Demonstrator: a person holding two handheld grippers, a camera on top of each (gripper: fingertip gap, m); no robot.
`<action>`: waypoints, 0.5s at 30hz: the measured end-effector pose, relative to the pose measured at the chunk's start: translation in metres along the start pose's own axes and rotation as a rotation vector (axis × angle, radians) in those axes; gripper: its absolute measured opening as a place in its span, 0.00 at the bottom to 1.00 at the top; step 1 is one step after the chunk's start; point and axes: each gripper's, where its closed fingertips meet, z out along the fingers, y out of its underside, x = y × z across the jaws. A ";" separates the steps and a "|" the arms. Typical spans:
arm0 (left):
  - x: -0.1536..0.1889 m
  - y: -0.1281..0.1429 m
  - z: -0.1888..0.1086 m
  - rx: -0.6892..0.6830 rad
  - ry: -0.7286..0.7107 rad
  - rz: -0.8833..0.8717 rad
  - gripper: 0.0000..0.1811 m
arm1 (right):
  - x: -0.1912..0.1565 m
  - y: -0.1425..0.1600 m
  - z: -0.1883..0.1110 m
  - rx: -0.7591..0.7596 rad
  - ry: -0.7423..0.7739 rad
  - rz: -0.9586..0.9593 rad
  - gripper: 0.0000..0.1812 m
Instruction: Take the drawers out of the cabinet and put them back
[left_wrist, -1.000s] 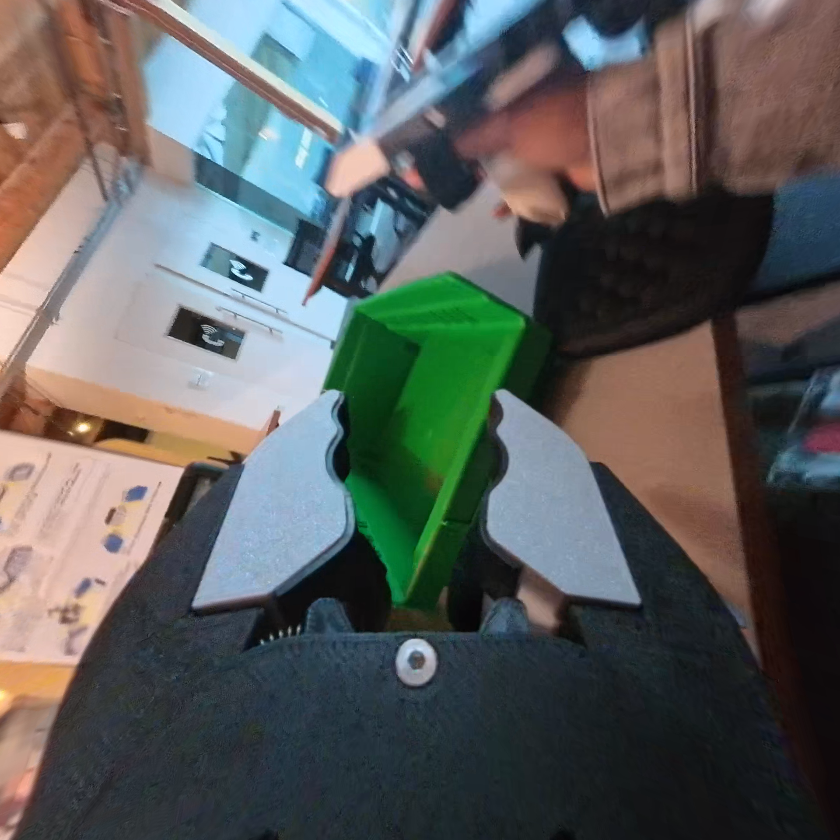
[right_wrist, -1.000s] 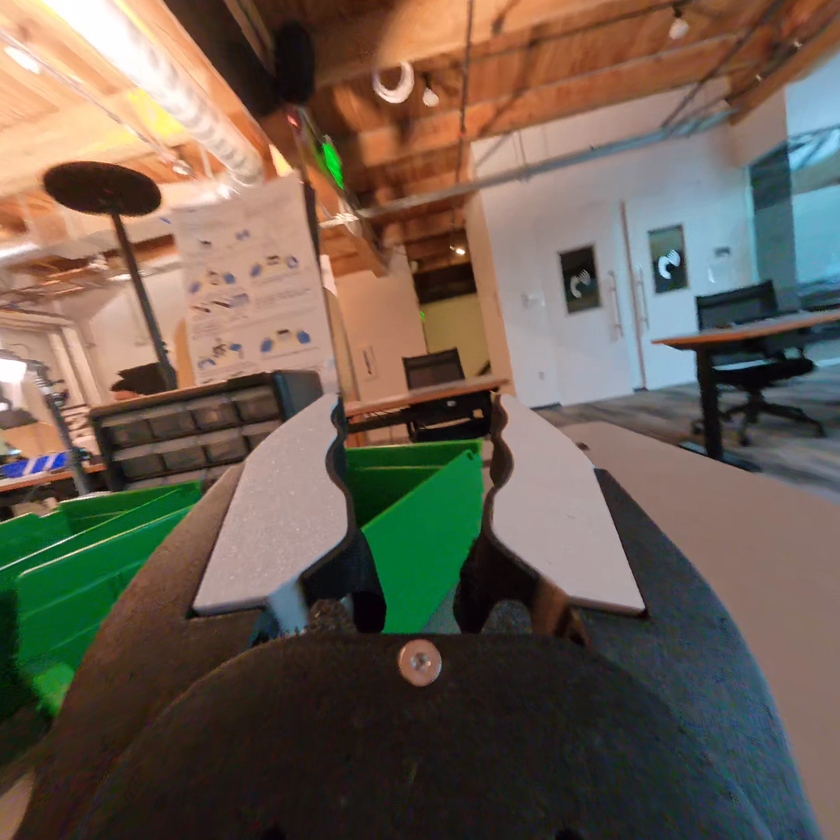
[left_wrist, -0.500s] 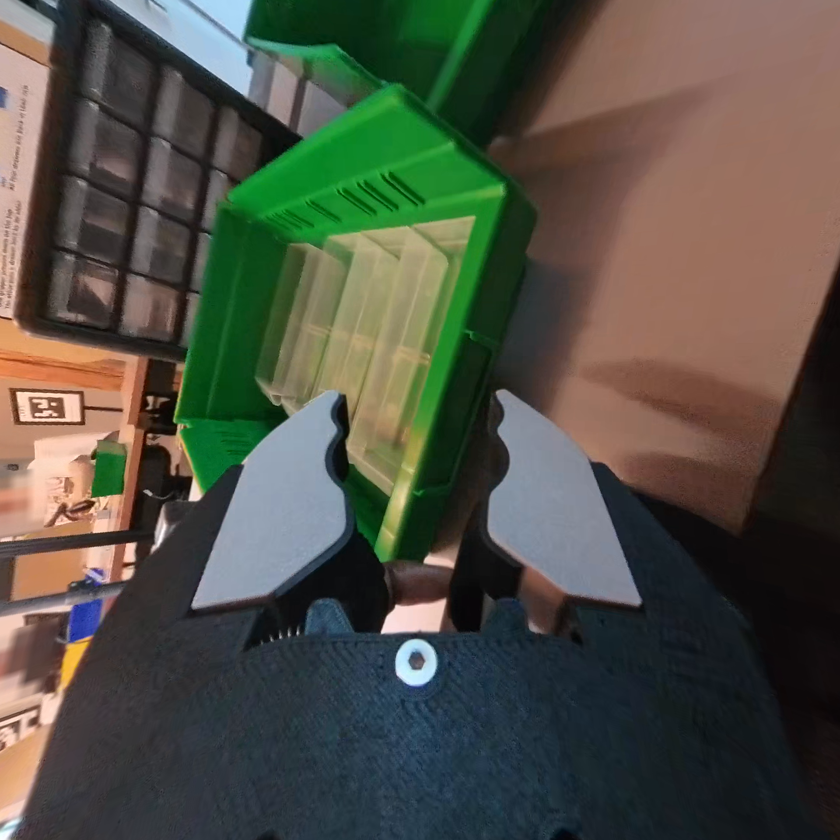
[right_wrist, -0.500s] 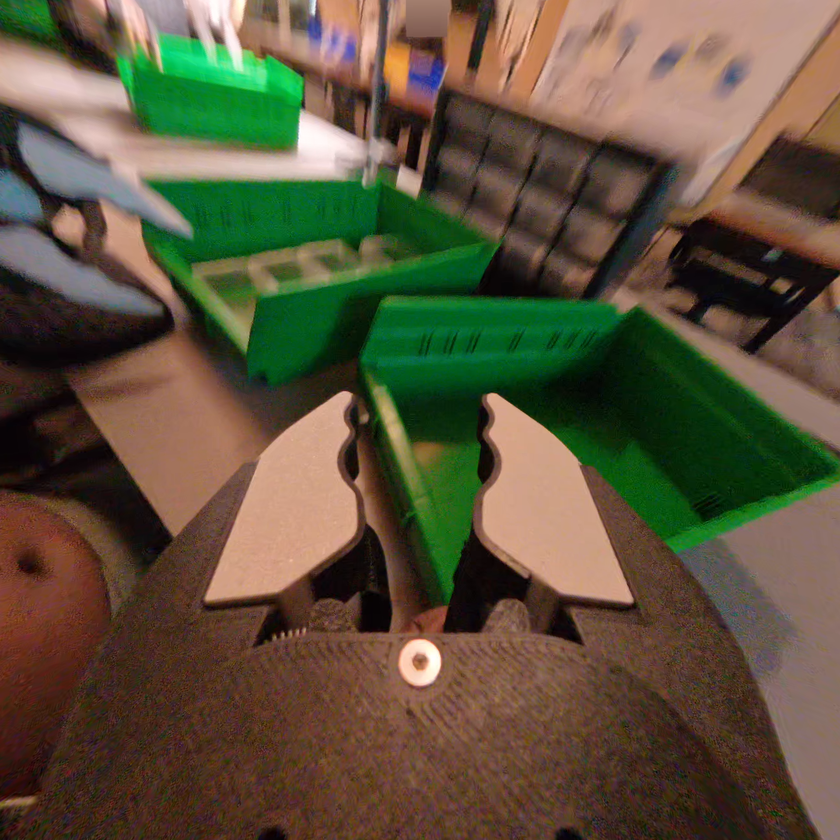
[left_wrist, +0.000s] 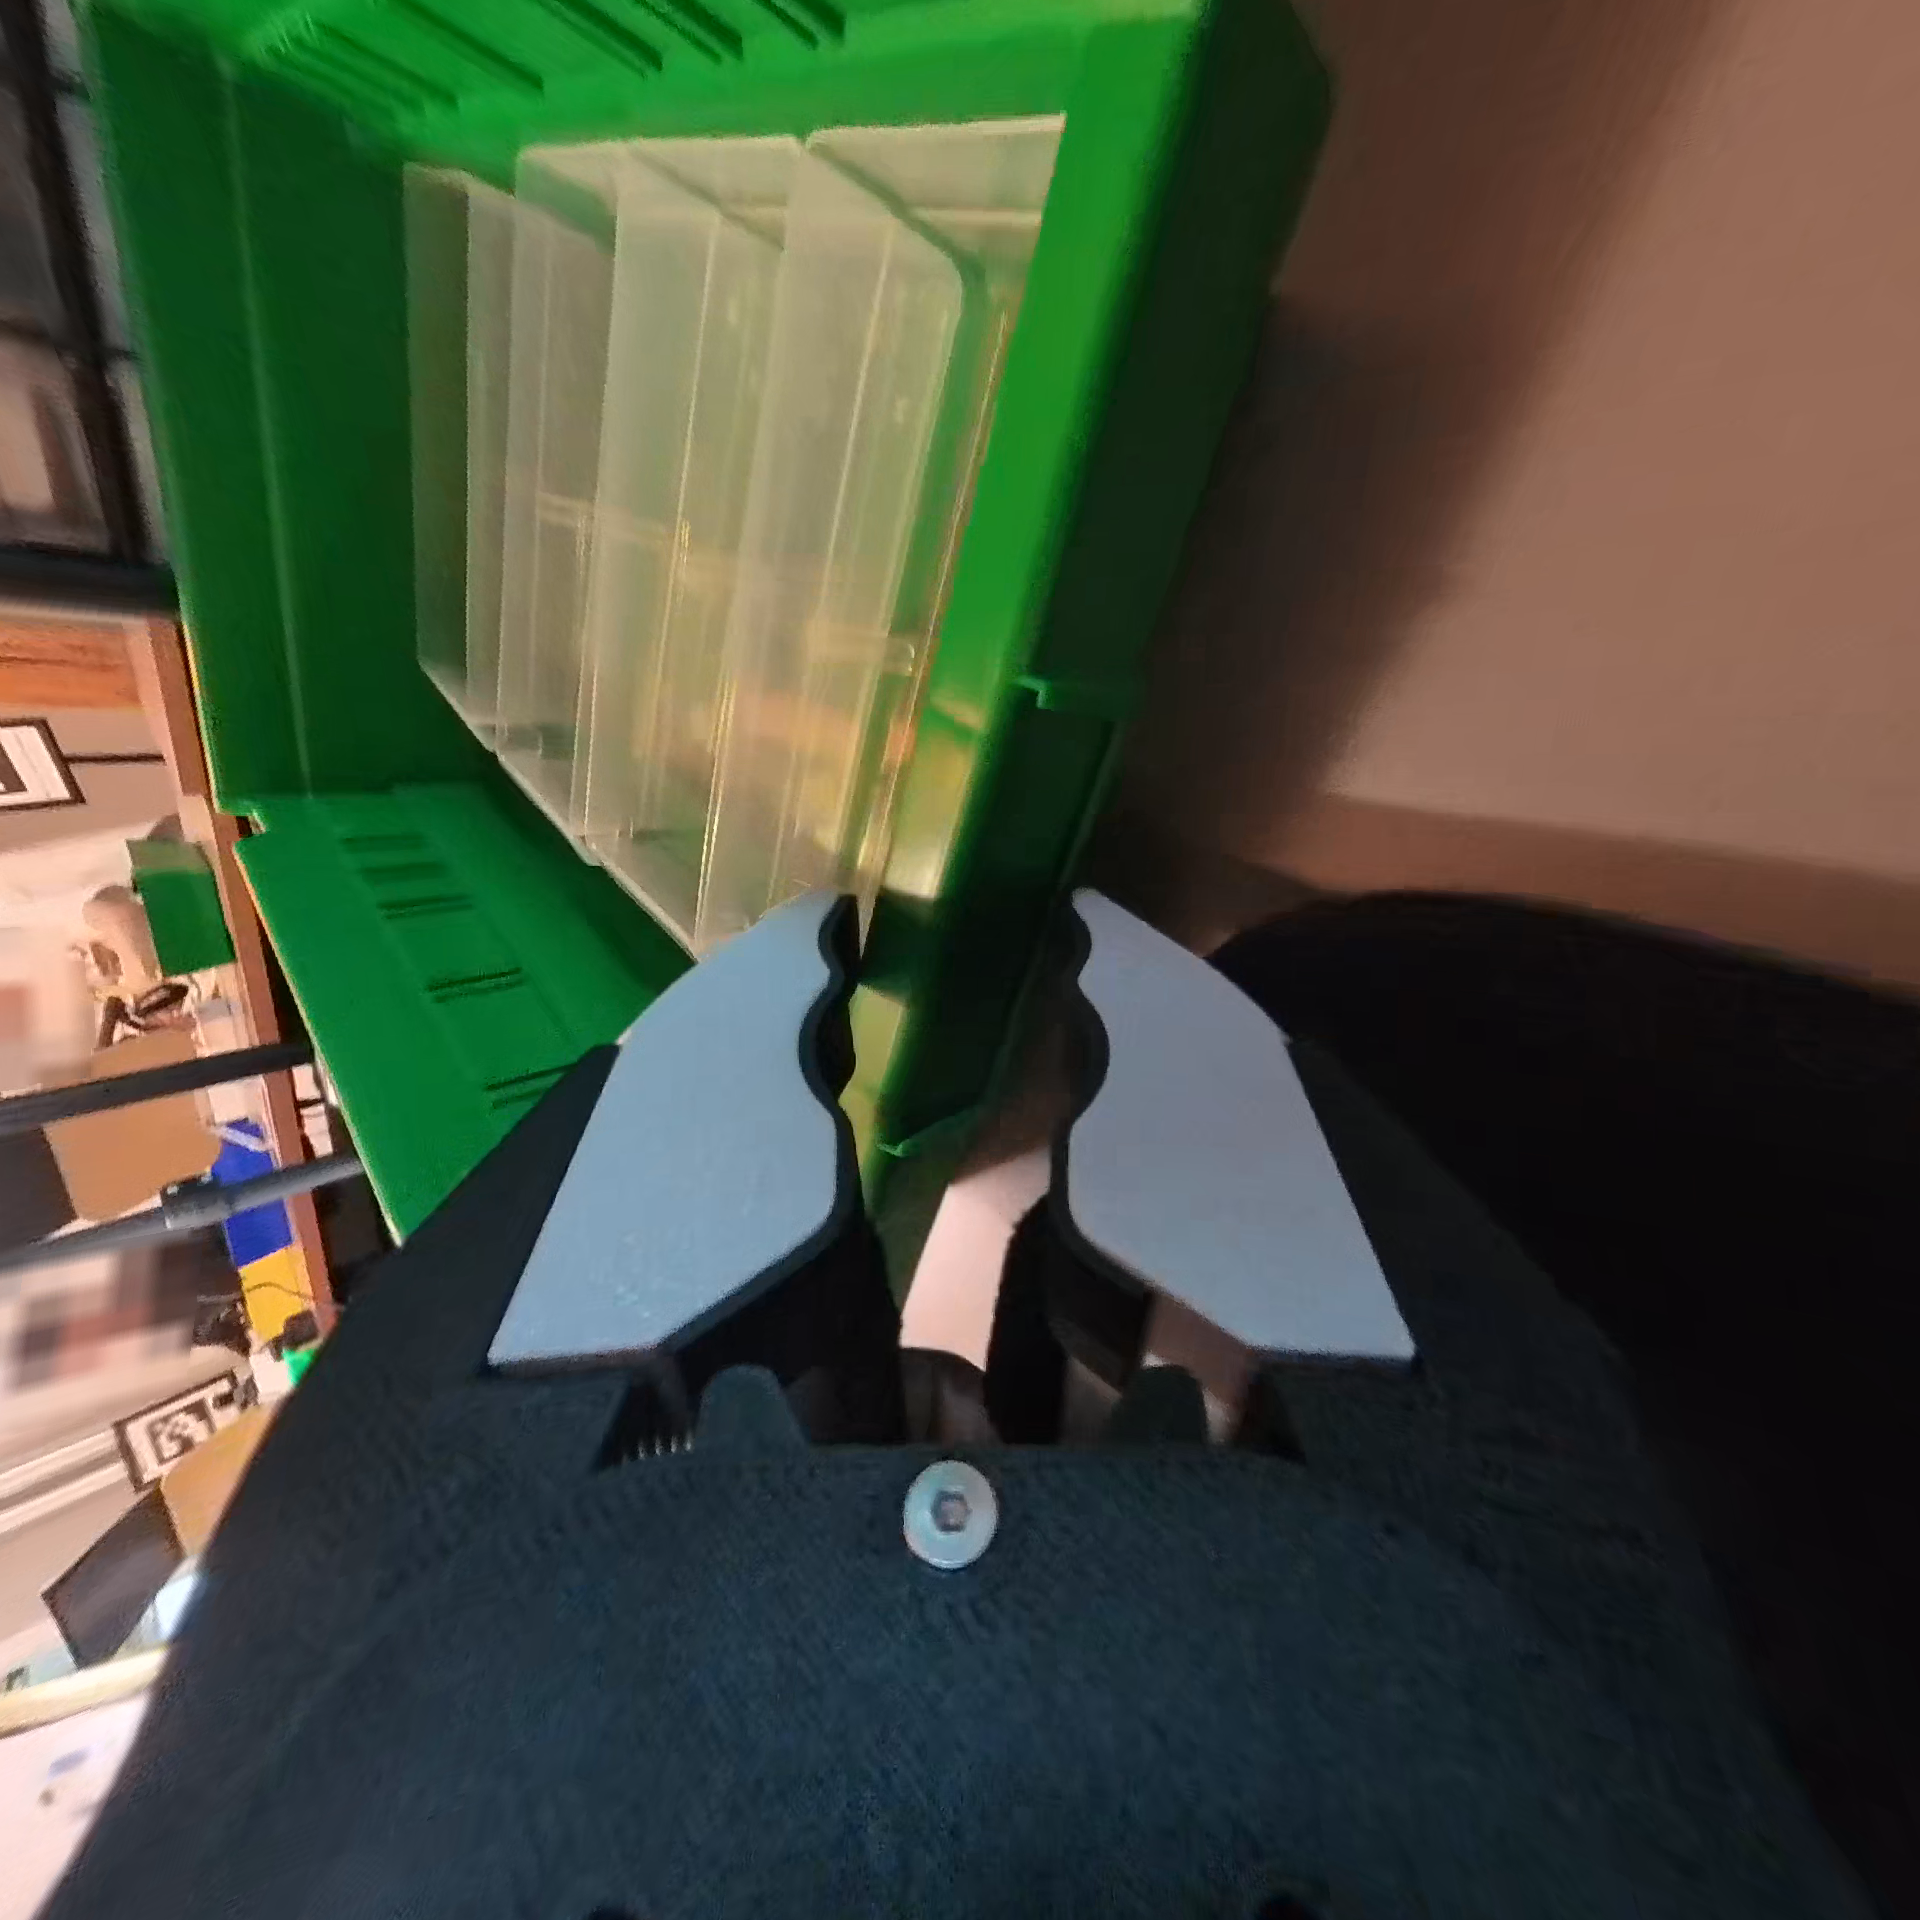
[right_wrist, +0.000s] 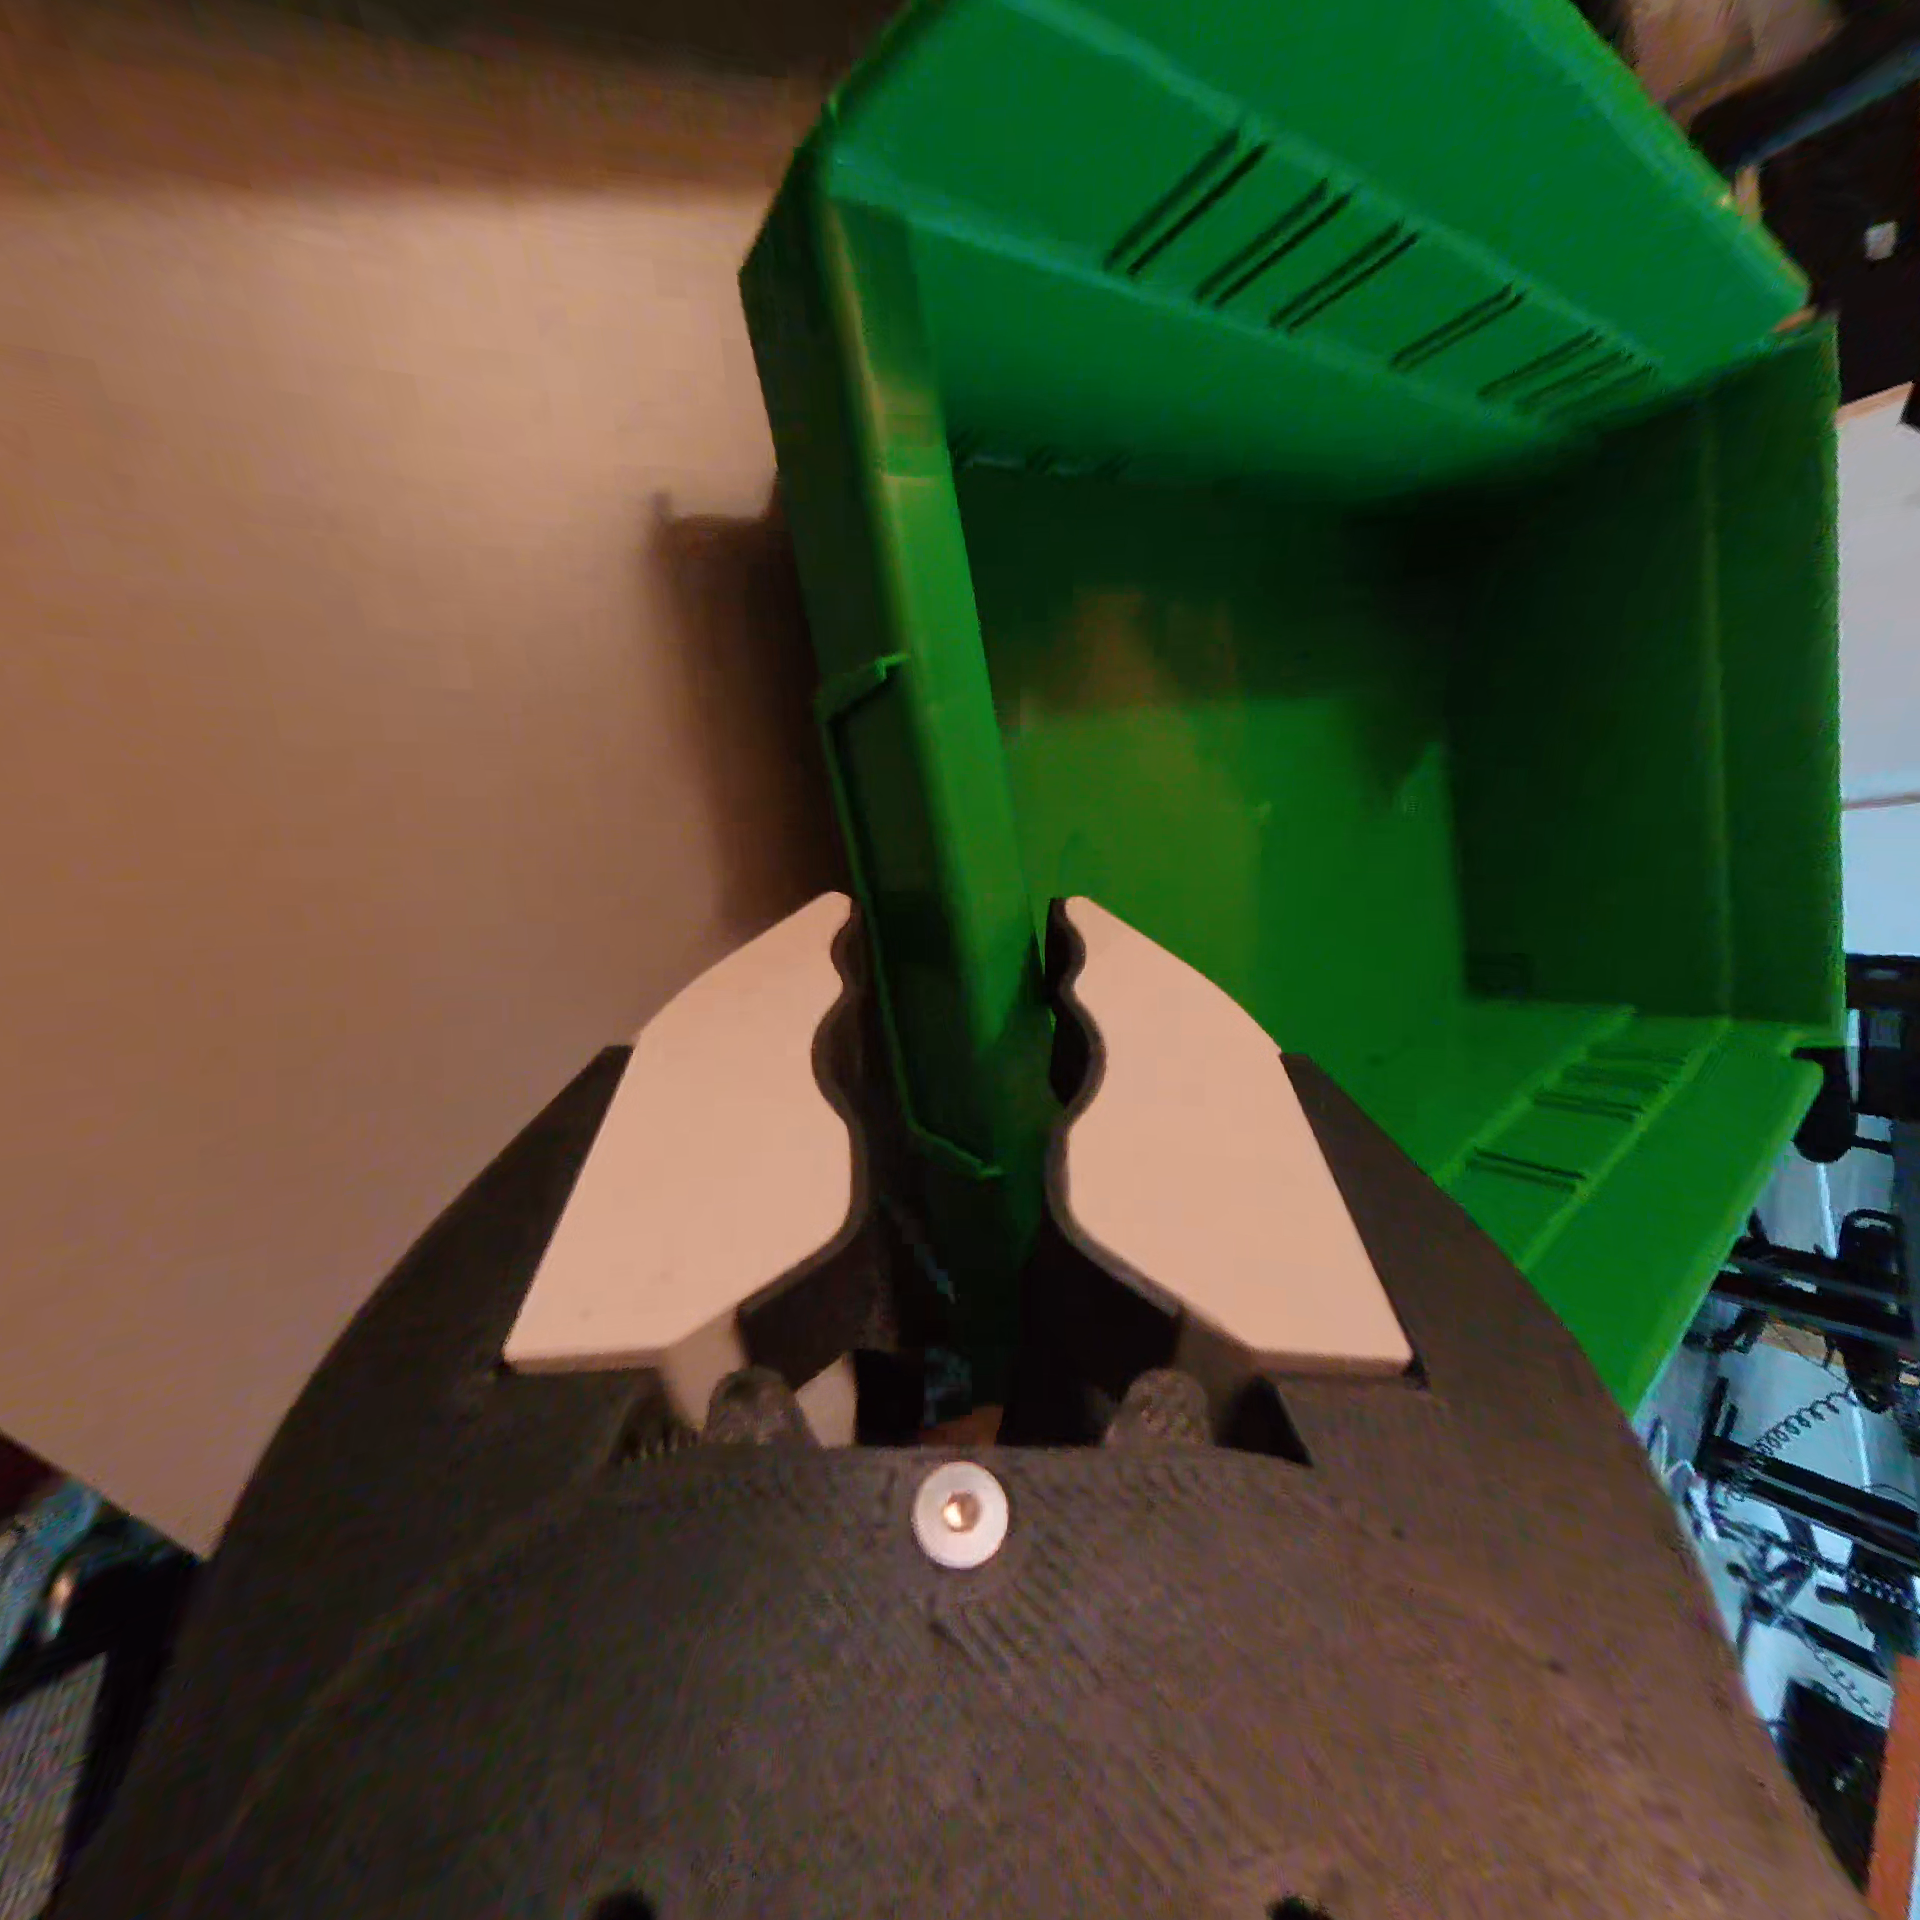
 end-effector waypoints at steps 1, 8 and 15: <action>-0.001 0.006 0.000 -0.016 0.002 -0.005 0.20 | 0.004 0.007 0.000 -0.015 -0.010 0.003 0.19; -0.012 0.050 -0.005 -0.116 -0.010 -0.053 0.20 | 0.048 0.067 -0.003 -0.078 0.034 -0.060 0.19; -0.023 0.106 -0.014 -0.213 -0.025 -0.133 0.21 | 0.085 0.136 -0.016 -0.131 0.104 -0.008 0.22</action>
